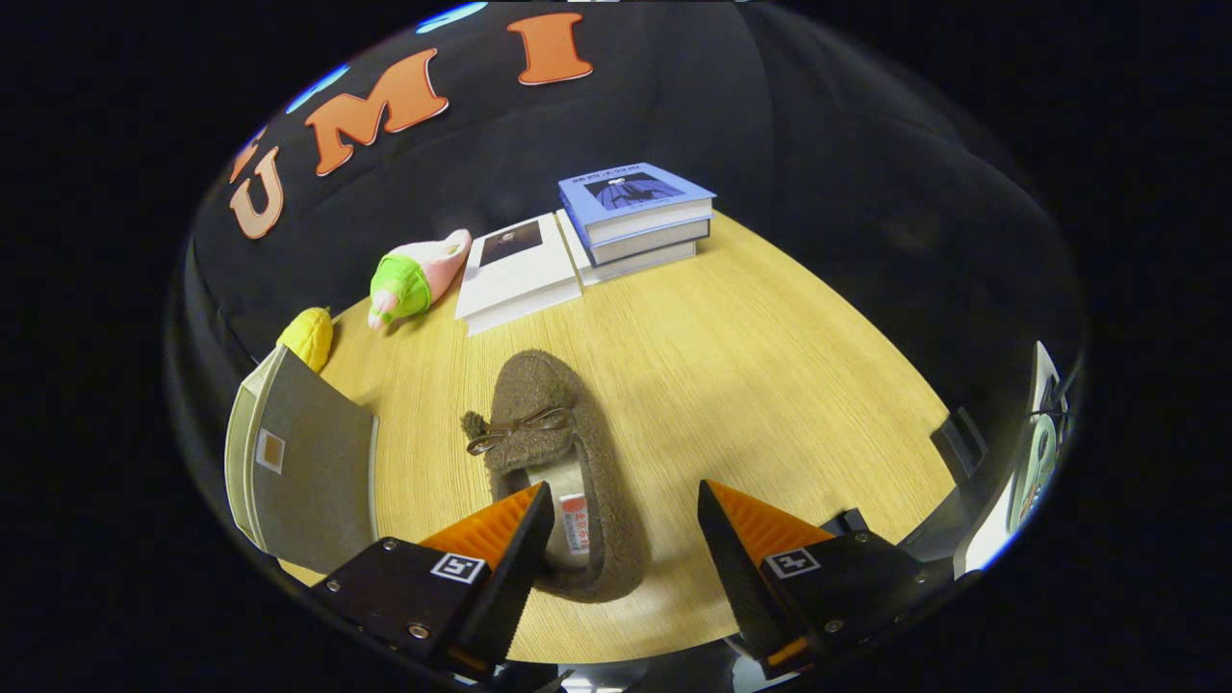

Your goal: Open the storage box then place both shoes into the box .Put the left shoe in first, then the right shoe, with the right side of both shoes facing outward in a uniform manner.

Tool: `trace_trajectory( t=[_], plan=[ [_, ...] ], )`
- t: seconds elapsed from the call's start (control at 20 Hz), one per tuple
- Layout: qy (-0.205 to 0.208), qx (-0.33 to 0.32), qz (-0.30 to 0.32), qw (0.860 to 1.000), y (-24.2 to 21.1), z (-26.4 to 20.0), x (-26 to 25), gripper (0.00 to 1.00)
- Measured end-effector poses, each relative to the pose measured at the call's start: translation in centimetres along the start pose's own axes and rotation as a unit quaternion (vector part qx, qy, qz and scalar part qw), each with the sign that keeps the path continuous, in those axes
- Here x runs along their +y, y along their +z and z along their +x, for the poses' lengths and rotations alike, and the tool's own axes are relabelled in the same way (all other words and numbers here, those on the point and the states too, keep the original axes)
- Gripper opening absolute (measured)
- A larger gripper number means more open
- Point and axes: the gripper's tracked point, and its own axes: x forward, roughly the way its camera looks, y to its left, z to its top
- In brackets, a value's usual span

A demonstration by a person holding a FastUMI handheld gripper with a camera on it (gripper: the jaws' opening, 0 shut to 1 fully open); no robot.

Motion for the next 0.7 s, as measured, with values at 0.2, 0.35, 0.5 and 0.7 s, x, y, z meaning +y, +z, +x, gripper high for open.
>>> trace_trajectory(
  t=[0.2, 0.35, 0.5, 0.7],
  plan=[
    [-0.002, 0.023, -0.02, 1.0, -1.0, 2.0, 0.6, 0.7],
    [-0.002, 0.041, 0.011, 0.999, -1.9, 2.5, 1.1, 0.46],
    [-0.019, 0.031, 0.034, 0.999, -1.3, 2.4, 0.2, 0.15],
    [-0.026, 0.025, 0.089, 0.995, -0.8, 1.2, 0.6, 0.02]
  ],
)
